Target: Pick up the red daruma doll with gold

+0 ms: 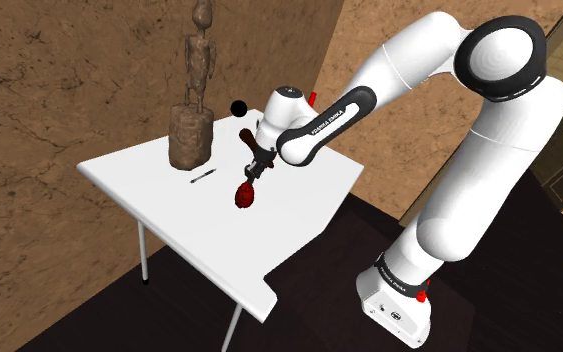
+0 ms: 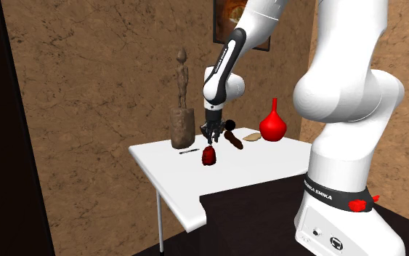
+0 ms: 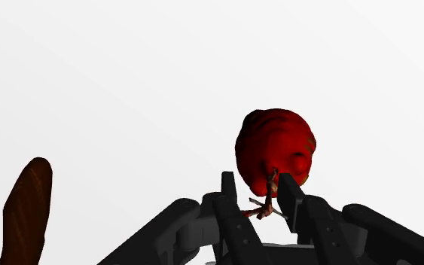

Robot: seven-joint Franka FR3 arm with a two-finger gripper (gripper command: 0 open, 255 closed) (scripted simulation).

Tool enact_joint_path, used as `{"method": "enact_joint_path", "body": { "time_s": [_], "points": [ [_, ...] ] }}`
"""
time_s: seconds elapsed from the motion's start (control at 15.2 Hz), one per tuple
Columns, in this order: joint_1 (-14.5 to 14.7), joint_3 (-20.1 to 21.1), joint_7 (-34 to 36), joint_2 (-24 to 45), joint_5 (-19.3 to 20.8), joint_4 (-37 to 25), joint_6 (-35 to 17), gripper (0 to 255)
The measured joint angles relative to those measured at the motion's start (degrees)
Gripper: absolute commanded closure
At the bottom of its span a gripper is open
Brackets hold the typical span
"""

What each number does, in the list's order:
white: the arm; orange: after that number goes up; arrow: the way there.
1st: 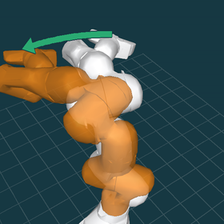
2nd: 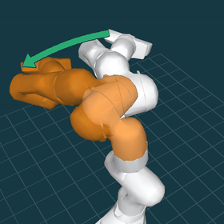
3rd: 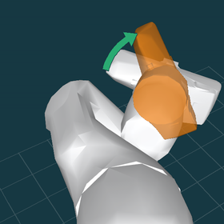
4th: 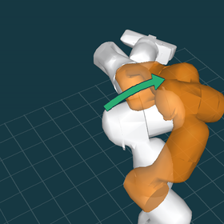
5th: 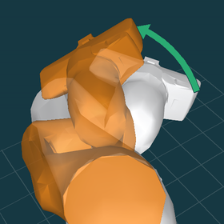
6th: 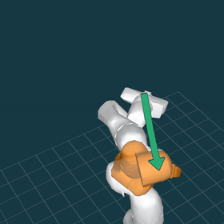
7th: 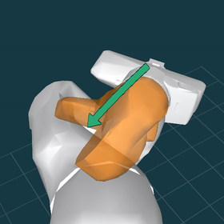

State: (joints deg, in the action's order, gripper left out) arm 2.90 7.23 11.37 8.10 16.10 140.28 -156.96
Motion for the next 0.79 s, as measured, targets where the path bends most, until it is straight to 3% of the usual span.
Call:
{"method": "enact_joint_path", "body": {
  "time_s": [0.46,0.79],
  "points": [
    [0.0,-0.01,0.01,-0.03,0.01,0.04,-0.04,255],
    [-0.19,0.72,-1.75,-2.65,-2.17,-0.31,2.94,255]
  ]
}}
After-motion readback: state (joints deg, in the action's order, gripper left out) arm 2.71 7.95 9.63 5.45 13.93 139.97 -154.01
